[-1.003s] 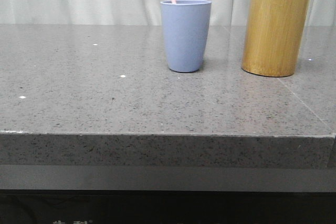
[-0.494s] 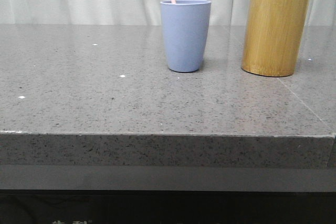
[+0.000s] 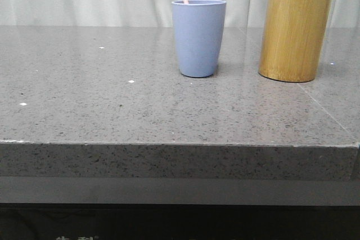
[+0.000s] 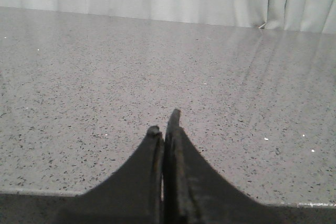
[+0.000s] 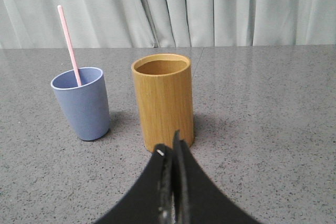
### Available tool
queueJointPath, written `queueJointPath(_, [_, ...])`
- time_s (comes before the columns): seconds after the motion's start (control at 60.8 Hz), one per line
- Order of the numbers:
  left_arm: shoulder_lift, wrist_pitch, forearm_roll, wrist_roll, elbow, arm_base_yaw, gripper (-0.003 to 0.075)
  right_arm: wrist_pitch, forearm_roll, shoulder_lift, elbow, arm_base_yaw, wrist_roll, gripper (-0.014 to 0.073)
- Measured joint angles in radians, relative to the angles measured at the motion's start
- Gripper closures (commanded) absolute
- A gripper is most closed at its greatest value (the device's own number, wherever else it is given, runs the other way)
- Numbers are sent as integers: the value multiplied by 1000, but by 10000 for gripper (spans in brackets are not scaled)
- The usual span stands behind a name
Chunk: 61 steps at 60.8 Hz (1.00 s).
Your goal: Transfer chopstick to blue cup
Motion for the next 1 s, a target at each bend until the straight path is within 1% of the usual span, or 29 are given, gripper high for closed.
queueJointPath(0.444, [0,0,0,0,0,0,738,-9,0,0,18,0,0,652])
queueJointPath(0.592, [0,0,0,0,0,0,738,-67,0,-27,120,-20,0,652])
queueJointPath(0.773, [0,0,0,0,0,0,738,-87,24,-148,295,-95,0,652])
queueJointPath(0.872, [0,0,0,0,0,0,738,-89,28,-202,355,-117,0,652])
queueJointPath(1.003, [0,0,0,0,0,0,738,-103,30,-216,404,-123,0,652])
